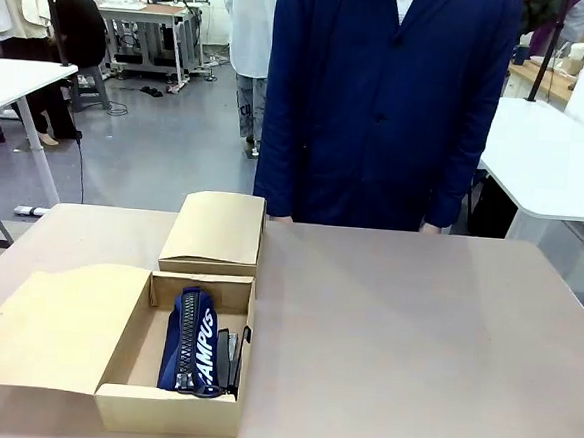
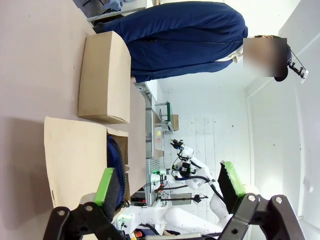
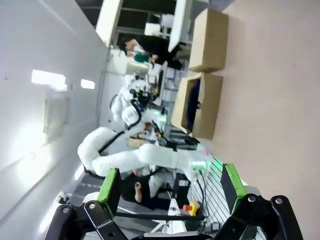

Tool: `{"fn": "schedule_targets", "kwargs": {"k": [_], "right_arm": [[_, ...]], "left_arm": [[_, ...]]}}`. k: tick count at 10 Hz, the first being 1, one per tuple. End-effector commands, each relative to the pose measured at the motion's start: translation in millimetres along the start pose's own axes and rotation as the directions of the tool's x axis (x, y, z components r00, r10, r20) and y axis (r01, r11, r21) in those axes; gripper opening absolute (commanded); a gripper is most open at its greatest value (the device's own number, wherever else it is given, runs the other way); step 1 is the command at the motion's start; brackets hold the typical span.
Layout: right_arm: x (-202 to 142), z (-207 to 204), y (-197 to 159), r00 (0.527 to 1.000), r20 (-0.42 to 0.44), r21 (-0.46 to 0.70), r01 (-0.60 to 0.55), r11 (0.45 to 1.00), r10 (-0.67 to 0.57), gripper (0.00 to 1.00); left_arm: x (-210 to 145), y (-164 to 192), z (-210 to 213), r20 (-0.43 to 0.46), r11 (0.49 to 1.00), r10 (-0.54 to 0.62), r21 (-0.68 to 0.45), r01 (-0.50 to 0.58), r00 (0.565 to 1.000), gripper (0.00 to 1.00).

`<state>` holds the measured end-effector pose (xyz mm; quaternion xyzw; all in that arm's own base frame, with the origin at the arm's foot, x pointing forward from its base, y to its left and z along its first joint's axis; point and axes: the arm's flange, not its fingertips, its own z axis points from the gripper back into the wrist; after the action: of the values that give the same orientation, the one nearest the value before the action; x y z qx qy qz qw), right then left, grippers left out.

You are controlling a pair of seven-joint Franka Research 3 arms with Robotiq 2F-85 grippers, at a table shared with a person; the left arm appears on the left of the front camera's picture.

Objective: Place items inside the box.
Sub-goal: Pick up a Pencil pouch or Stapler and place it inside the Mailer Box closest to the robot, then close the lid of the Mailer Box closest to the robot.

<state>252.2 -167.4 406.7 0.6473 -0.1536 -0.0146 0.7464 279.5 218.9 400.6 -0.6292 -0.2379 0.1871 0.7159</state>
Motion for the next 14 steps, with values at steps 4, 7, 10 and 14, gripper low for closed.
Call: {"fn": "schedule_targets", "kwargs": {"k": [4, 7, 10, 14], "right_arm": [[2, -17, 42, 0.998, -0.057, -0.052, -0.008, 0.999, 0.005, 1.0], [2, -17, 42, 0.998, -0.057, -0.052, -0.008, 0.999, 0.005, 1.0], [2, -17, 42, 0.998, -0.057, -0.052, -0.008, 0.999, 0.005, 1.0], [2, -17, 42, 0.998, -0.057, -0.052, -0.008, 0.999, 0.005, 1.0]], "left_arm": [[-5, -1, -2, 0.005, 1.0, -0.019, -0.017, 0.019, 1.0, 1.0], [-5, -1, -2, 0.005, 1.0, -0.019, -0.017, 0.019, 1.0, 1.0], [-4, -35, -6, -0.109, 0.96, -0.279, -0.028, 0.278, 0.954, 1.0], [-125, -77, -177, -0.249, 0.123, -0.964, -0.115, 0.986, 0.091, 1.0]]}}
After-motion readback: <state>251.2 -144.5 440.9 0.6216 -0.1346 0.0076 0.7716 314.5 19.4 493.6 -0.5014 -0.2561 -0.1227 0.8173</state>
